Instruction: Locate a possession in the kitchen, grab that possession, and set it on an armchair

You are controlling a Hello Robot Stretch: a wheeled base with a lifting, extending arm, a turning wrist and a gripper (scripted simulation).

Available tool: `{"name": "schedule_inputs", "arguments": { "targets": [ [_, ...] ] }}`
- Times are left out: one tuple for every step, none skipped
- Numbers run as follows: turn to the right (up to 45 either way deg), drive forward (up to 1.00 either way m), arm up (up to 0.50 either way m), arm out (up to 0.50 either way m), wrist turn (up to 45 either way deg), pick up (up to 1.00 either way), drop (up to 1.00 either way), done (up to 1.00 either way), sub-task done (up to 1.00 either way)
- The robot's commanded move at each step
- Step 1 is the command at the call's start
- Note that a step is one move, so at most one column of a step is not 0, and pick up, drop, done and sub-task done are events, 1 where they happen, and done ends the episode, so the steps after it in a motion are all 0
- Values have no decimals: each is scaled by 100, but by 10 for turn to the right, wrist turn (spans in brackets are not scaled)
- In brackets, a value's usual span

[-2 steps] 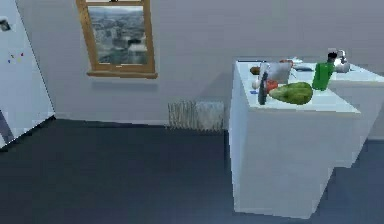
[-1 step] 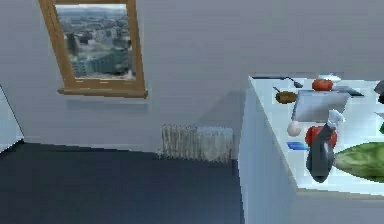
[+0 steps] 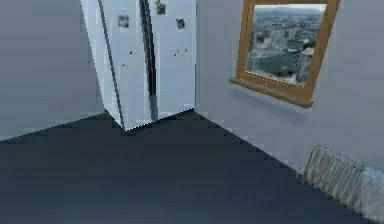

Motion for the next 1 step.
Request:
{"name": "schedule_inputs", "arguments": {
  "targets": [
    [-120, 0, 0, 0, 0, 0, 0, 0, 0]
  ]
}}
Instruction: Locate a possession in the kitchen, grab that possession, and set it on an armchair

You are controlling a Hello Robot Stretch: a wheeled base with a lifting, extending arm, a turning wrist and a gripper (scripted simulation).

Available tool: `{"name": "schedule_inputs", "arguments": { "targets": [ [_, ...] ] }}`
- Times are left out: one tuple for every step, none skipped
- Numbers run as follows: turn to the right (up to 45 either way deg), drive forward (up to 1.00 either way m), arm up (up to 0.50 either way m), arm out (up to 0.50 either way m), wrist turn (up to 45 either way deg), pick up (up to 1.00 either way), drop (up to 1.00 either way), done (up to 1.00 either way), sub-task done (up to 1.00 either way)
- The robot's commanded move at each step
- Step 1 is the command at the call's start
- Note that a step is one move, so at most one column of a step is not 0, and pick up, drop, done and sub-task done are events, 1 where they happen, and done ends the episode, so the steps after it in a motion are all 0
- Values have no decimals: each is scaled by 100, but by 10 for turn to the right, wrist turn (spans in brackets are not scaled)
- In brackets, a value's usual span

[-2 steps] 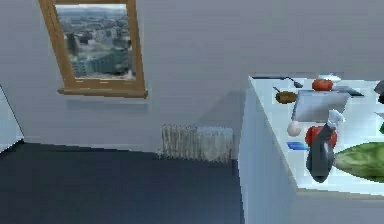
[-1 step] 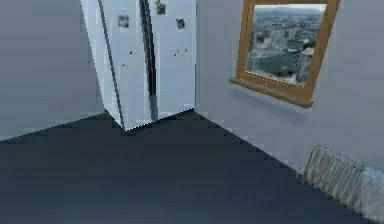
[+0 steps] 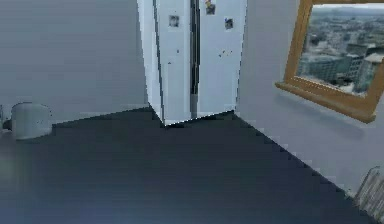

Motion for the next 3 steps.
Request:
{"name": "schedule_inputs", "arguments": {
  "targets": [
    [450, 0, 0, 0, 0, 0, 0, 0, 0],
    [90, 0, 0, 0, 0, 0, 0, 0, 0],
    [0, 95, 0, 0, 0, 0, 0, 0, 0]
  ]
}}
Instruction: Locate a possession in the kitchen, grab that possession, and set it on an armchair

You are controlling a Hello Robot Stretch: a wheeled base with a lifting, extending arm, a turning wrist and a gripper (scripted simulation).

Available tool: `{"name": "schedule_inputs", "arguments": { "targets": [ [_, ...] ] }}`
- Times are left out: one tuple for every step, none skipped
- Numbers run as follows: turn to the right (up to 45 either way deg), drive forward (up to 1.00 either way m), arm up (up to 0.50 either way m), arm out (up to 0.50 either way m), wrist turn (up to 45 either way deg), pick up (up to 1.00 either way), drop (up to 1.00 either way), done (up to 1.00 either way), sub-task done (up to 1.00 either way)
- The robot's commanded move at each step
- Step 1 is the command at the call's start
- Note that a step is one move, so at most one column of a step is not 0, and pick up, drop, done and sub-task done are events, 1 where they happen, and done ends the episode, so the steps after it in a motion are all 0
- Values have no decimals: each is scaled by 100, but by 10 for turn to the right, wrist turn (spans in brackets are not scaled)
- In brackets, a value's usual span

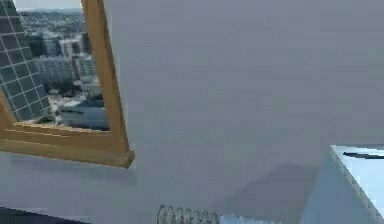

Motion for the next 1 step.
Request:
{"name": "schedule_inputs", "arguments": {
  "targets": [
    [180, 0, 0, 0, 0, 0, 0, 0, 0]
  ]
}}
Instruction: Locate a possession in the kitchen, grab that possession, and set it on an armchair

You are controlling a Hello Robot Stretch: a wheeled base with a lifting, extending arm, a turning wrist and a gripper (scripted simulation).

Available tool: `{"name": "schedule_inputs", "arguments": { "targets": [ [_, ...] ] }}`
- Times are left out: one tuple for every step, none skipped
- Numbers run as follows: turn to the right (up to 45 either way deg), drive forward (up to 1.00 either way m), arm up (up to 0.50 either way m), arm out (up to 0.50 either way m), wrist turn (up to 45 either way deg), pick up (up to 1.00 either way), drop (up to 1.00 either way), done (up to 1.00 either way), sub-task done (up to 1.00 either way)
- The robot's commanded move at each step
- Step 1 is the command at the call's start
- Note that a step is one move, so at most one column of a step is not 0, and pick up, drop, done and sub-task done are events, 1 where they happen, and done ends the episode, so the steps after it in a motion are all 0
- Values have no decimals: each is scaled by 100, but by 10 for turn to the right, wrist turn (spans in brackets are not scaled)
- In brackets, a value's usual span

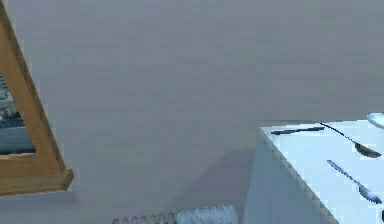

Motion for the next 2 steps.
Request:
{"name": "schedule_inputs", "arguments": {
  "targets": [
    [0, 0, 50, 0, 0, 0, 0, 0, 0],
    [0, 0, 38, 0, 0, 0, 0, 0, 0]
  ]
}}
